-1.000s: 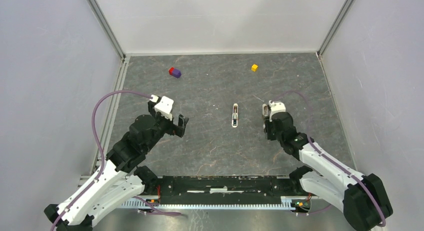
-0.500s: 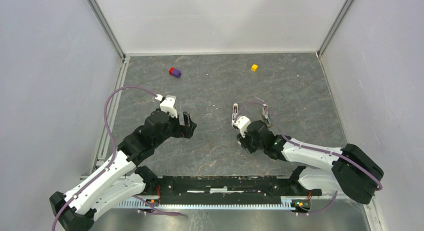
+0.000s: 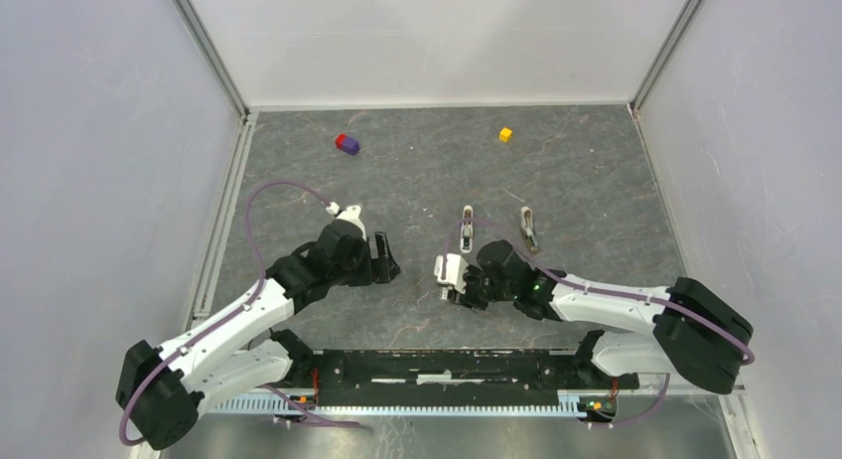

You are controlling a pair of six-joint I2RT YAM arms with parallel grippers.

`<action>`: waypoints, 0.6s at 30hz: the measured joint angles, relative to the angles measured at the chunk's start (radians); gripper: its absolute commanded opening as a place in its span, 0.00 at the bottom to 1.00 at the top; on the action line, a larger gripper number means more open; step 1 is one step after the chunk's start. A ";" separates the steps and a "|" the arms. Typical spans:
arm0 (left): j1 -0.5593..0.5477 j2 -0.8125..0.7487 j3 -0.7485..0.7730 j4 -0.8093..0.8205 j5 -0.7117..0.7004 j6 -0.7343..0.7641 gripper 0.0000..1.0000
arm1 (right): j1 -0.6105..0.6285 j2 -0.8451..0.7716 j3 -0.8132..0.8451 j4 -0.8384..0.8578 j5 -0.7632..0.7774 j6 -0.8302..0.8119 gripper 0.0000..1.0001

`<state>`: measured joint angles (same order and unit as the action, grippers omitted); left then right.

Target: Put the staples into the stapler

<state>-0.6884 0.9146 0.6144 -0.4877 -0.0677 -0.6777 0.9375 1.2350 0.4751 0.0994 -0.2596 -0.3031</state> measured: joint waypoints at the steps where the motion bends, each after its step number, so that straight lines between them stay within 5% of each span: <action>1: 0.000 0.006 -0.001 0.000 0.001 -0.003 0.88 | 0.008 0.012 0.007 -0.007 -0.011 -0.019 0.46; 7: 0.000 0.042 -0.001 0.045 0.035 -0.003 0.81 | 0.039 0.076 0.056 -0.049 -0.035 -0.091 0.58; 10: 0.000 0.077 -0.001 0.078 0.092 -0.001 0.74 | 0.039 0.057 0.057 -0.062 -0.019 -0.071 0.55; 14: 0.000 0.133 -0.002 0.121 0.177 0.007 0.67 | 0.030 -0.025 0.057 -0.064 0.074 0.090 0.42; 18: 0.000 0.157 -0.018 0.175 0.230 0.007 0.57 | 0.009 -0.099 0.048 -0.064 0.149 0.345 0.43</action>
<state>-0.6888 1.0718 0.5961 -0.3126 0.1623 -0.6708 0.9463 1.1362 0.5232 0.0353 -0.1108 0.0422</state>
